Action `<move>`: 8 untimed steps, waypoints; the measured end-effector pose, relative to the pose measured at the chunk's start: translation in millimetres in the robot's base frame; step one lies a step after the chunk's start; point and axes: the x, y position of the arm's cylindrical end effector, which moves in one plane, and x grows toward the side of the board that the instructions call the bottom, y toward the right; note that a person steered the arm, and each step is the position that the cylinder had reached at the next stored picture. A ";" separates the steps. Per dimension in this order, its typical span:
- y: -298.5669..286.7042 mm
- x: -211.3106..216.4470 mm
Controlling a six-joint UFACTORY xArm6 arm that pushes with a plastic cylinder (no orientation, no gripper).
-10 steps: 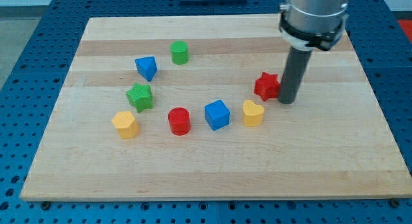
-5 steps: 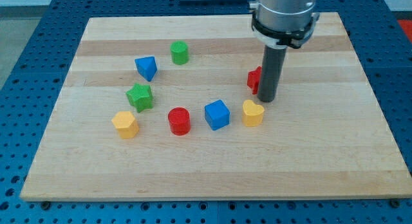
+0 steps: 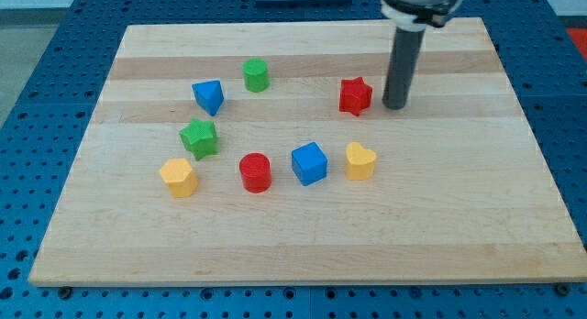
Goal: Move the red star to the right of the triangle
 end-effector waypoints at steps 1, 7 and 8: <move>13.4 -21.7; -223.7 -107.8; -186.4 -109.0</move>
